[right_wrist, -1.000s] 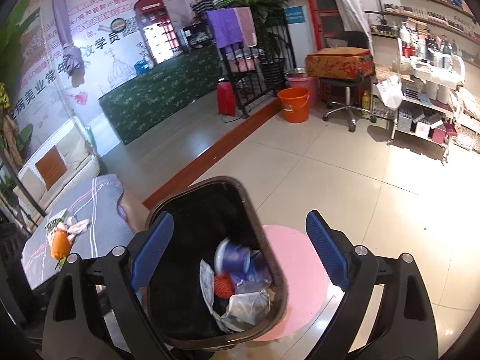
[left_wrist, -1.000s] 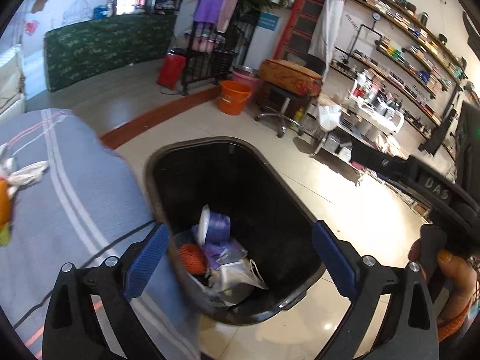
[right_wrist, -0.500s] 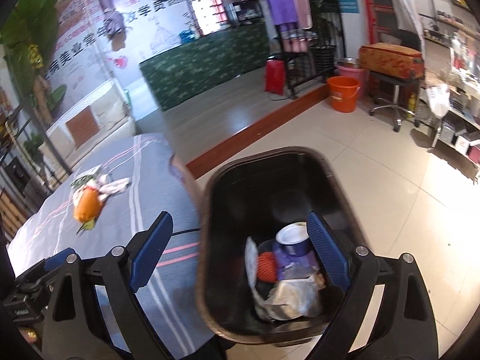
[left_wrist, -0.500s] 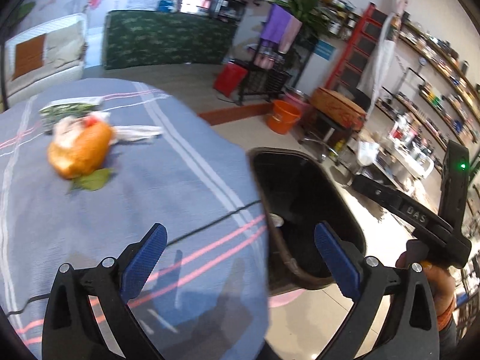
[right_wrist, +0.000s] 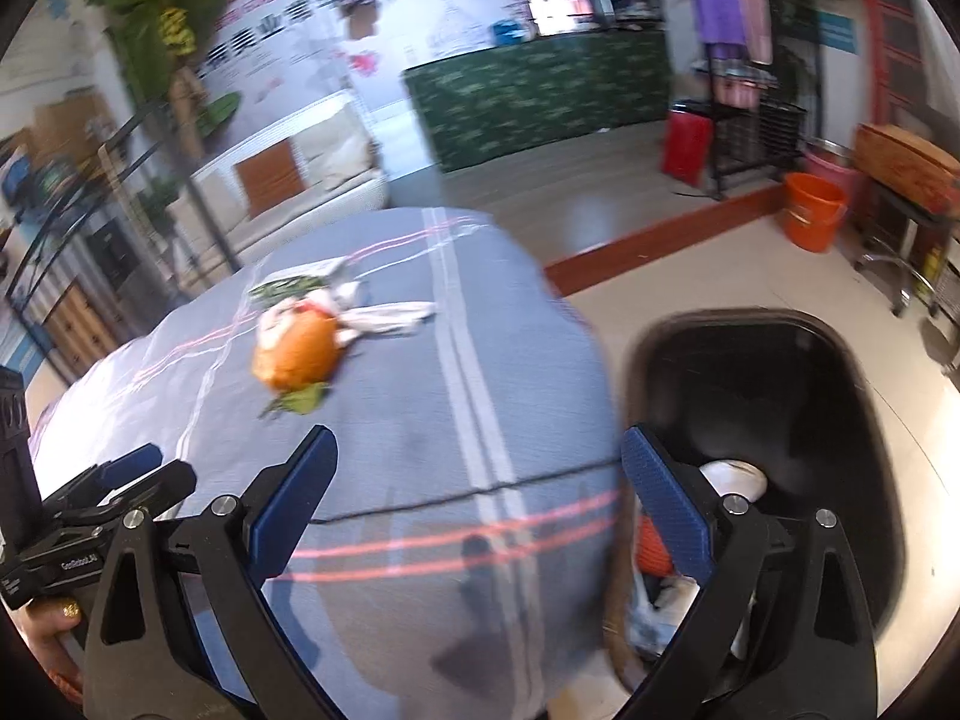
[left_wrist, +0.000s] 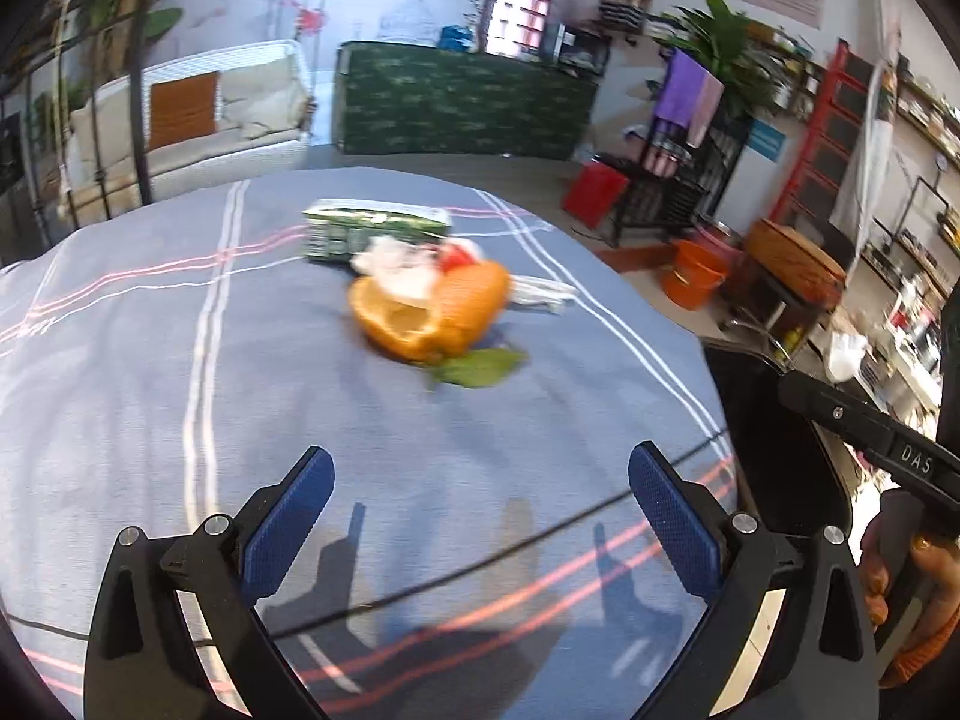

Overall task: Collect trash
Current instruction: 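Move the right tool to the bed and grasp the white plastic bag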

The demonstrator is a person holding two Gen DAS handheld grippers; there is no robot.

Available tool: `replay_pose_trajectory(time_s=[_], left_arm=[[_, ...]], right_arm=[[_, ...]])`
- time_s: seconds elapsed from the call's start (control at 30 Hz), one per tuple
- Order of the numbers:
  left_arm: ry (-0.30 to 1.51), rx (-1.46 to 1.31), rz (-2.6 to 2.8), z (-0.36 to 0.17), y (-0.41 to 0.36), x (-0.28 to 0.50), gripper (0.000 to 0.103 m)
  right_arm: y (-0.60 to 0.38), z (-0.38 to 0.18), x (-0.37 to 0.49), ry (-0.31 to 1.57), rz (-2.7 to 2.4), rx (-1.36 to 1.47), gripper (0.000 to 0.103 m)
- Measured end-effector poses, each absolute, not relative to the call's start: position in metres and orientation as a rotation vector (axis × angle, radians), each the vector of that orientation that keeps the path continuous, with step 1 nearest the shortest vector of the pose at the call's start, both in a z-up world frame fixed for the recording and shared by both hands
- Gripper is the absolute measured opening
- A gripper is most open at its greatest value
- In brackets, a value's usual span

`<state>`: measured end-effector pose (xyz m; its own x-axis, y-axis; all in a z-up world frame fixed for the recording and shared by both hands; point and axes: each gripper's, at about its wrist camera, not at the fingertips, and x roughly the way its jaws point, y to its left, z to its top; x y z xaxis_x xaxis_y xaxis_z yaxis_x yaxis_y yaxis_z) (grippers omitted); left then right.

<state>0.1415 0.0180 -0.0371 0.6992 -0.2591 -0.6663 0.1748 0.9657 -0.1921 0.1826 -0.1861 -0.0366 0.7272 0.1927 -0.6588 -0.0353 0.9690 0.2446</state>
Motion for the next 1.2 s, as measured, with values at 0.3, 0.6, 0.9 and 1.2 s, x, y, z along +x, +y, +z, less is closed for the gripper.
replay_pose_trajectory(time_s=[0.3, 0.6, 0.9, 1.2], left_arm=[[0.786, -0.195, -0.218, -0.044, 0.055, 0.153, 0.097], [0.806, -0.227, -0.21, -0.048, 0.067, 0.162, 0.097], [0.828, -0.228, -0.222, -0.051, 0.072, 0.173, 0.097], [0.83, -0.208, -0.254, -0.049, 0.067, 0.197, 0.097]], right_arm=[[-0.133, -0.036, 0.236, 0.78, 0.254, 0.101, 0.094], [-0.096, -0.029, 0.319, 0.836, 0.388, 0.13, 0.094], [-0.03, -0.053, 0.378, 0.892, 0.404, -0.001, 0.085], [-0.026, -0.058, 0.387, 0.908, 0.422, -0.036, 0.03]])
